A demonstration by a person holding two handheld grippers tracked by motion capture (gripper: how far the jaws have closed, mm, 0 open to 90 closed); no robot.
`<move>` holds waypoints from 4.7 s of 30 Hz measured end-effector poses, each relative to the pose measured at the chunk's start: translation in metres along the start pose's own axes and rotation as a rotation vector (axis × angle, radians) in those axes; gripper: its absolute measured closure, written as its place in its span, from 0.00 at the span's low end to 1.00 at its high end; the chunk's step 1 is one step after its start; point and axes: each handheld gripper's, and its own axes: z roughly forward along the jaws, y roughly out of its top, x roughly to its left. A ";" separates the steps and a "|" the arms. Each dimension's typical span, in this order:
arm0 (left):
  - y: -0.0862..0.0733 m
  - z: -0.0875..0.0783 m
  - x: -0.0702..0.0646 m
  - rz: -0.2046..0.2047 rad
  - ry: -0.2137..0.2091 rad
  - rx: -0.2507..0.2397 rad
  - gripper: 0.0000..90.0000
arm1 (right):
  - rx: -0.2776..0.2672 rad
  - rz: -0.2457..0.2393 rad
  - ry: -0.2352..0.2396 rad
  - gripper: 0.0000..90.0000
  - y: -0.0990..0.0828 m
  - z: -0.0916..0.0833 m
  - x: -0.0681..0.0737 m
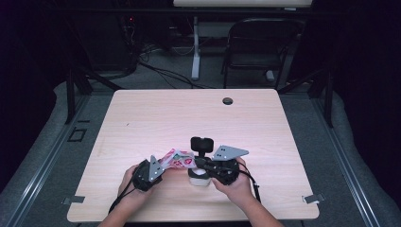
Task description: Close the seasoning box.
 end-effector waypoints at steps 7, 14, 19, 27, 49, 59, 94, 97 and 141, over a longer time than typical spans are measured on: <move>-0.002 0.003 0.004 -0.038 -0.016 -0.005 0.75 | 0.001 -0.003 0.002 0.96 0.000 0.001 0.000; -0.005 0.005 0.011 -0.100 -0.051 -0.018 0.77 | -0.002 -0.004 -0.005 0.88 0.000 0.001 0.001; -0.009 0.007 0.018 -0.170 -0.078 -0.039 0.77 | -0.011 0.012 0.008 0.84 0.000 0.001 0.001; -0.017 0.009 0.030 -0.308 -0.139 -0.064 0.77 | -0.023 0.017 -0.010 0.81 0.000 0.001 0.000; -0.037 0.009 0.054 -0.567 -0.173 -0.104 0.79 | -0.017 0.017 -0.012 0.80 -0.001 0.002 -0.001; -0.046 0.000 0.069 -0.601 -0.082 -0.096 0.79 | -0.013 0.020 -0.015 0.80 -0.002 0.002 -0.002; -0.078 -0.018 0.102 -0.657 0.248 0.036 0.76 | -0.008 0.025 -0.010 0.78 -0.003 0.004 -0.002; -0.077 -0.017 0.101 -0.652 0.248 0.043 0.75 | -0.009 0.026 -0.011 0.78 -0.003 0.004 -0.002; -0.035 -0.024 0.065 -0.451 0.072 -0.125 0.47 | -0.048 0.054 -0.044 0.74 0.002 -0.010 -0.015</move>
